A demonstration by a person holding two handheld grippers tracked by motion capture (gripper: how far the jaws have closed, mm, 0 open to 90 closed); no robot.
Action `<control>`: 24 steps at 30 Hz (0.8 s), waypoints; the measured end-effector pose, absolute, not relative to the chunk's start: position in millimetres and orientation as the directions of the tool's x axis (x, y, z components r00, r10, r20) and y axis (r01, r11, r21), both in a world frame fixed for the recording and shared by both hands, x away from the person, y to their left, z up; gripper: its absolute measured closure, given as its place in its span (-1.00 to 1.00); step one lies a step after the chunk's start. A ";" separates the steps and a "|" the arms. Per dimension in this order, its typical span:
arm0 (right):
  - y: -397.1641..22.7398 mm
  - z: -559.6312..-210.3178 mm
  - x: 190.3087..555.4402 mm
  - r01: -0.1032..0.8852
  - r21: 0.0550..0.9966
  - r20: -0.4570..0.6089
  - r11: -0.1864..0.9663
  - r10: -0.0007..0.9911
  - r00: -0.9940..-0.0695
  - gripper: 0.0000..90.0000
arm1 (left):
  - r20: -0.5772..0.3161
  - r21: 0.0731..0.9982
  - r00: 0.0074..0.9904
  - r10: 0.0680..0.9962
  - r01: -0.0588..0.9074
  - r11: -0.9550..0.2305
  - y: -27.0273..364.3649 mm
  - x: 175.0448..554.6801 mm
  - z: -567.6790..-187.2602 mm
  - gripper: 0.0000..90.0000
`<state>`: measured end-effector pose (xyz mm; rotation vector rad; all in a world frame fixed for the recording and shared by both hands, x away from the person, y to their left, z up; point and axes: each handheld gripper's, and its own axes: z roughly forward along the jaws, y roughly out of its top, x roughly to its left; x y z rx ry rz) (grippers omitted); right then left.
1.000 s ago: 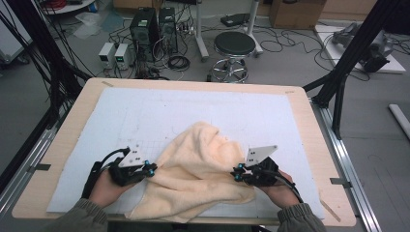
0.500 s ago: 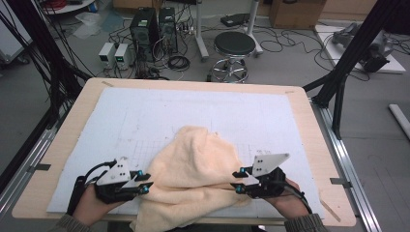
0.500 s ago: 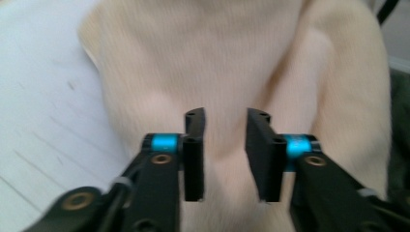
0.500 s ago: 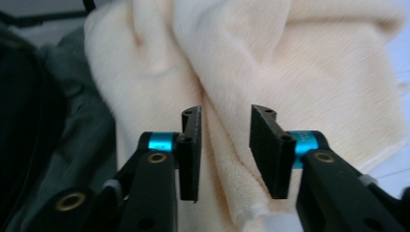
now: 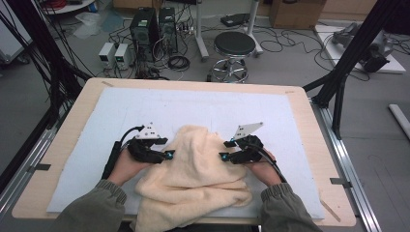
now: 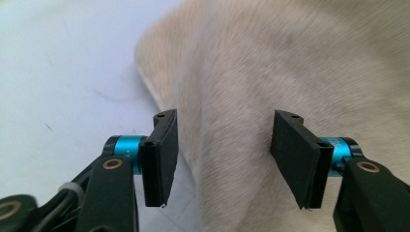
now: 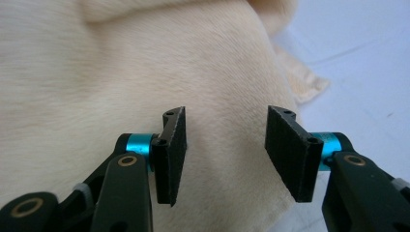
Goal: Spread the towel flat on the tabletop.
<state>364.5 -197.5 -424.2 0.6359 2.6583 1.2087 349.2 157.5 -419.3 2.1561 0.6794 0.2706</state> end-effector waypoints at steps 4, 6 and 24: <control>-193.4 -438.6 371.9 0.352 0.723 0.093 0.595 0.421 -0.902 0.40 | -0.059 0.756 0.860 0.507 0.370 -0.540 155.3 350.5 -424.3 0.54; -194.4 -436.4 370.9 0.349 0.718 0.107 0.602 0.400 -0.910 0.79 | -0.041 0.752 0.860 0.509 0.363 -0.551 156.9 346.2 -419.9 0.73; -216.7 -328.2 330.5 0.165 0.824 -0.073 0.542 0.391 -0.918 0.92 | 0.080 0.862 0.770 0.634 0.266 -0.432 207.7 313.9 -320.2 0.86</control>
